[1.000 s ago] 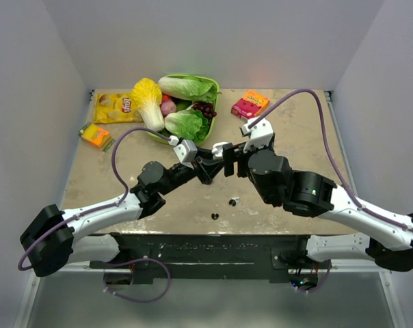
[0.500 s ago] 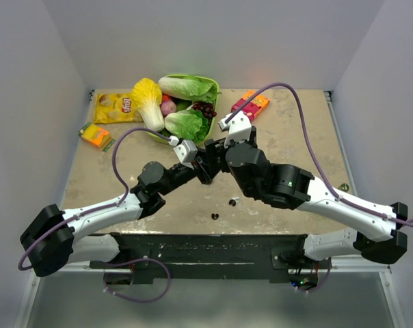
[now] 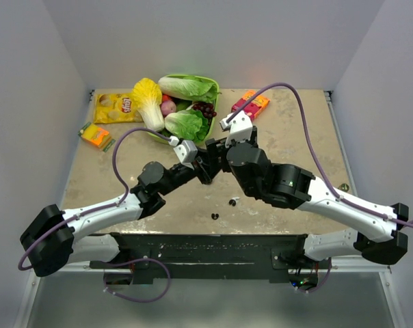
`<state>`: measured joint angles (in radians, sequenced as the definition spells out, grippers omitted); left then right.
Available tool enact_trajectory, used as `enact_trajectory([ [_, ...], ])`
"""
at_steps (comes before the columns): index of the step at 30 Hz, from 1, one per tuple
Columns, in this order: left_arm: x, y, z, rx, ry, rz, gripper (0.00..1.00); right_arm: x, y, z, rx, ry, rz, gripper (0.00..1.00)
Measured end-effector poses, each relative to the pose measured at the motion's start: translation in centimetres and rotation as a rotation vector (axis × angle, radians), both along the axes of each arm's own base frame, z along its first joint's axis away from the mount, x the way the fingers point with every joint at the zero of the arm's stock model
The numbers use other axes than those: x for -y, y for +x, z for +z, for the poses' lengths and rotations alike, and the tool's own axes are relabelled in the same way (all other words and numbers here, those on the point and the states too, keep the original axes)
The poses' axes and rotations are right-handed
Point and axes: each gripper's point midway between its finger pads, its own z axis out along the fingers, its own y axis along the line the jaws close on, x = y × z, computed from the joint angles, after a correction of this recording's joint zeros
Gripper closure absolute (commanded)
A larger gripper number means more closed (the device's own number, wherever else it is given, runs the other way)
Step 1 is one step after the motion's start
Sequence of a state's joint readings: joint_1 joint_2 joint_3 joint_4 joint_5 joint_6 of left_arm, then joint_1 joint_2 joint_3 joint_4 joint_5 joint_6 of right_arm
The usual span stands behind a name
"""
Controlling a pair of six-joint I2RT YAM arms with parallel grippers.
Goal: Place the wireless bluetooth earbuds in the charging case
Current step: Place the earbud in the charging case.
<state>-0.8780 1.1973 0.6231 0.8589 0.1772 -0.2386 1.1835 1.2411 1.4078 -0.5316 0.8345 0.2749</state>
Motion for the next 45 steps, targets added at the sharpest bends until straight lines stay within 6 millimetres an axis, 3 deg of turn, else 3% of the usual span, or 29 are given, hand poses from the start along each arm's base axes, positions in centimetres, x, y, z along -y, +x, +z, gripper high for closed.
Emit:
enact_trajectory([
  [29,-0.7,0.4,0.2,0.011,0.003,0.044,1.00,1.7,-1.2,-0.2,-0.017,0.032,0.020,0.21],
  [38,-1.2,-0.4,1.5,0.041,-0.027,0.026,1.00,4.0,0.0,0.0,-0.003,0.012,-0.064,0.21],
  [45,-1.2,-0.4,1.5,0.041,-0.027,0.026,1.00,4.5,-1.0,1.0,0.019,0.079,-0.005,0.20],
])
